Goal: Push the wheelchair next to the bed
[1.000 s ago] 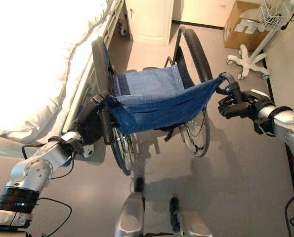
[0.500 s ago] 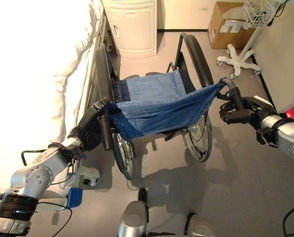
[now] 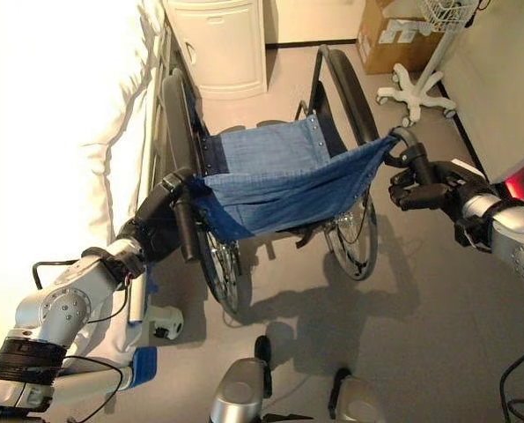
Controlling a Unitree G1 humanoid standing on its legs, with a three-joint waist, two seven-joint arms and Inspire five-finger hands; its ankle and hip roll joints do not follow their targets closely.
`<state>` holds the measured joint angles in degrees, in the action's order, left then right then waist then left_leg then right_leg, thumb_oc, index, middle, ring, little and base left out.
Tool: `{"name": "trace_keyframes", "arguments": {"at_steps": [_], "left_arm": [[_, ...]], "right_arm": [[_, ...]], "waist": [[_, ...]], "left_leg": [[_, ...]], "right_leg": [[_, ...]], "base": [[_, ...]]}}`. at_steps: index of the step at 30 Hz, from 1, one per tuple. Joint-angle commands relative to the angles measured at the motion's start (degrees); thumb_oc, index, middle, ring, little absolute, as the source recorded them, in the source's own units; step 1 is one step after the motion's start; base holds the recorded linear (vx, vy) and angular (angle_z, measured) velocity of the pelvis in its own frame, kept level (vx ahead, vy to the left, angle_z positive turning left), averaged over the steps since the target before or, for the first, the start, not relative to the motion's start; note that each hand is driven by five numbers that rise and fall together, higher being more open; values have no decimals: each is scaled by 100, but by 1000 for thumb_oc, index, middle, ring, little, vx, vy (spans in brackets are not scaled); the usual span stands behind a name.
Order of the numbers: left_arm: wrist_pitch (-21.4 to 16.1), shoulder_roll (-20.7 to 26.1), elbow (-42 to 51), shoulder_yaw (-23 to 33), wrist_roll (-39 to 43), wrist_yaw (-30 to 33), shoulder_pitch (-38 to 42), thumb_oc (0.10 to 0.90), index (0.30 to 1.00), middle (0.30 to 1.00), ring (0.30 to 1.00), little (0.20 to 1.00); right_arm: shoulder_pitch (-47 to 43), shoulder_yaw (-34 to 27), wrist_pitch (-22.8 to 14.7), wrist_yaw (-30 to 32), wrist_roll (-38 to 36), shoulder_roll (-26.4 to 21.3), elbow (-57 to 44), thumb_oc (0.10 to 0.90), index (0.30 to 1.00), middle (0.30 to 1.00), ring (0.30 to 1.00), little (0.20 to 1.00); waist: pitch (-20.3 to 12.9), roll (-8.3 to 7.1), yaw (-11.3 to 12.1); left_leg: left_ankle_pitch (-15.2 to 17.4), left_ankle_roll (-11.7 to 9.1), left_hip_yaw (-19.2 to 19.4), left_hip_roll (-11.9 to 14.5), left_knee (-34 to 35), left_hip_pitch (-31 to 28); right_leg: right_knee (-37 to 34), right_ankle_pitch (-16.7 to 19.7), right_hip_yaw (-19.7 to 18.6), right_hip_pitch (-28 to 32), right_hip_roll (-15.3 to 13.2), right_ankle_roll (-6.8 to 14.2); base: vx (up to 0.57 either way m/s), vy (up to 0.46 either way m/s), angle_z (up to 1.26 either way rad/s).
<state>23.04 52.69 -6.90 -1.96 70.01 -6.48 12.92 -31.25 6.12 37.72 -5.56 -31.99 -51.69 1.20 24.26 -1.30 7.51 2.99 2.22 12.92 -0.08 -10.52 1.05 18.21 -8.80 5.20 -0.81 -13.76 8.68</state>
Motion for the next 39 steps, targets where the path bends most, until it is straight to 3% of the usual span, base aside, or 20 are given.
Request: {"name": "trace_keyframes", "arguments": {"at_steps": [1, 2, 5, 6, 8, 11, 12, 14, 16, 17, 19, 20, 21, 24, 26, 27, 31, 33, 39], "left_arm": [[-1737, -142, 267, 114, -778, 183, 1853, 400, 300, 300, 300, 300], [-1734, -126, 200, 89, -785, 227, 1965, 400, 300, 300, 300, 300], [-1696, -145, 80, 25, -762, 221, 2113, 400, 300, 300, 300, 300], [-1695, -169, 10, -48, -754, 197, 2185, 400, 300, 300, 300, 300], [-1687, -186, -6, -50, -762, 195, 2185, 400, 300, 300, 300, 300], [-1757, -214, -37, -123, -633, 292, 2219, 400, 300, 300, 300, 300], [-1780, -238, -11, -91, -607, 248, 2190, 400, 300, 300, 300, 300], [-1783, -245, 12, -66, -585, 232, 2164, 400, 300, 300, 300, 300], [-1700, -272, -11, -2, -577, 232, 2185, 400, 300, 300, 300, 300], [-1710, -208, -29, -41, -494, 223, 2179, 400, 300, 300, 300, 300], [-1713, -169, -24, -53, -460, 202, 2174, 400, 300, 300, 300, 300], [-1743, -186, 51, -1, -474, 101, 2005, 400, 300, 300, 300, 300], [-1771, -215, 113, 43, -515, 62, 1864, 400, 300, 300, 300, 300], [-1805, -267, 355, 179, -544, 48, 1420, 400, 300, 300, 300, 300], [-1773, -300, 521, 339, -588, 29, 1123, 400, 300, 300, 300, 300], [-1636, -323, 642, 506, -585, 19, 997, 400, 300, 300, 300, 300], [-1487, -193, 697, 592, -454, 70, 956, 400, 300, 300, 300, 300], [-1293, -50, 525, 531, -386, 16, 1161, 400, 300, 300, 300, 300], [-1236, 96, 283, 328, -329, -165, 1406, 400, 300, 300, 300, 300]], "right_arm": [[-170, 679, -784, -283, -368, -43, -806, 400, 300, 300, 300, 300], [-232, 690, -745, -283, -362, -5, -832, 400, 300, 300, 300, 300], [-242, 669, -710, -302, -431, -57, -821, 400, 300, 300, 300, 300], [-204, 660, -699, -273, -449, -105, -816, 400, 300, 300, 300, 300], [-166, 638, -702, -305, -429, -131, -815, 400, 300, 300, 300, 300], [-103, 601, -758, -471, -446, -406, -869, 400, 300, 300, 300, 300], [-102, 587, -782, -482, -519, -523, -878, 400, 300, 300, 300, 300], [-131, 584, -772, -493, -575, -581, -870, 400, 300, 300, 300, 300], [-273, 684, -722, -490, -718, -697, -843, 400, 300, 300, 300, 300], [-363, 753, -628, -444, -796, -759, -904, 400, 300, 300, 300, 300], [-385, 772, -599, -389, -830, -765, -933, 400, 300, 300, 300, 300], [-335, 749, -585, -314, -740, -662, -946, 400, 300, 300, 300, 300], [-243, 723, -609, -292, -695, -624, -968, 400, 300, 300, 300, 300], [111, 577, -681, -354, -515, -518, -1041, 400, 300, 300, 300, 300], [392, 421, -688, -449, -417, -459, -1153, 400, 300, 300, 300, 300], [513, 338, -677, -483, -421, -442, -1205, 400, 300, 300, 300, 300], [760, 206, -657, -512, -401, -327, -1302, 400, 300, 300, 300, 300], [830, 219, -622, -465, -431, -235, -1274, 400, 300, 300, 300, 300], [937, 273, -697, -389, -482, -183, -1218, 400, 300, 300, 300, 300]], "waist": [[-805, 81, -977], [-795, 98, -1108], [-901, 105, -1214], [-992, 109, -1297], [-1039, 111, -1331], [-1237, 84, -1480], [-1264, 62, -1465], [-1269, 61, -1472], [-1224, 53, -1418], [-1124, 128, -1325], [-1093, 110, -1285], [-995, 184, -1163], [-959, 220, -1091], [-923, 307, -917], [-936, 314, -818], [-1008, 304, -767], [-1098, 312, -713], [-1152, 307, -658], [-1260, 203, -571]], "left_leg": [[546, -392, 97, -300, -1379, 462], [730, -365, 176, -324, -1308, 134], [706, -368, 154, -301, -1468, -23], [482, -486, 98, -227, -1798, -42], [380, -573, 82, -177, -1991, -45], [-404, -1009, 139, 102, -3186, -196], [-593, -1087, -71, 8, -3672, -99], [-635, -1096, -166, -37, -3834, -6], [-507, -987, -265, -62, -3562, 166], [-336, -813, -488, 32, -2352, 200], [-317, -742, -519, 15, -1907, 156], [-507, -712, -544, 228, -770, 303], [-747, -775, -520, 362, -325, 393], [-1493, -949, -527, 716, 419, 749], [-1766, -987, -599, 868, 492, 947], [-1574, -951, -505, 941, 765, 937], [-1311, -880, -501, 850, 315, 956], [-851, -712, -436, 664, -133, 1024], [-496, -361, -459, 83, -302, 974]], "right_leg": [[-1408, 1312, 431, -297, 603, -159], [-1289, 1441, 412, -619, 629, -91], [-1164, 1314, 364, -661, 803, -196], [-1078, 1169, 355, -653, 931, -336], [-1055, 1108, 407, -640, 955, -400], [-1055, 897, 745, -605, 974, -749], [-999, 814, 852, -616, 968, -858], [-948, 771, 870, -637, 981, -895], [-852, 697, 815, -609, 1073, -883], [-680, 607, 632, -584, 1244, -777], [-640, 603, 548, -579, 1254, -736], [-548, 391, 321, -335, 1423, -670], [-571, 289, 266, -144, 1478, -658], [-699, 89, 131, 398, 1564, -674], [-677, -60, 2, 699, 1529, -671], [-634, -174, -8, 853, 1416, -574], [-317, -451, 54, 950, 1262, -511], [295, -651, 182, 906, 1094, -452], [1218, -193, 113, 822, 942, -206]], "base": [[307, 24, -27], [317, 3, -35], [362, -13, -12], [440, -16, 15], [268, 10, 42], [319, 35, 66], [238, 29, 25], [193, 46, 3], [334, 145, -13], [361, 210, 40], [323, 192, 34], [413, 228, -20], [538, 292, -27], [411, 210, -8], [545, 279, -35], [635, 347, -50], [379, 243, -85], [412, 325, -67], [292, 234, -30]]}}
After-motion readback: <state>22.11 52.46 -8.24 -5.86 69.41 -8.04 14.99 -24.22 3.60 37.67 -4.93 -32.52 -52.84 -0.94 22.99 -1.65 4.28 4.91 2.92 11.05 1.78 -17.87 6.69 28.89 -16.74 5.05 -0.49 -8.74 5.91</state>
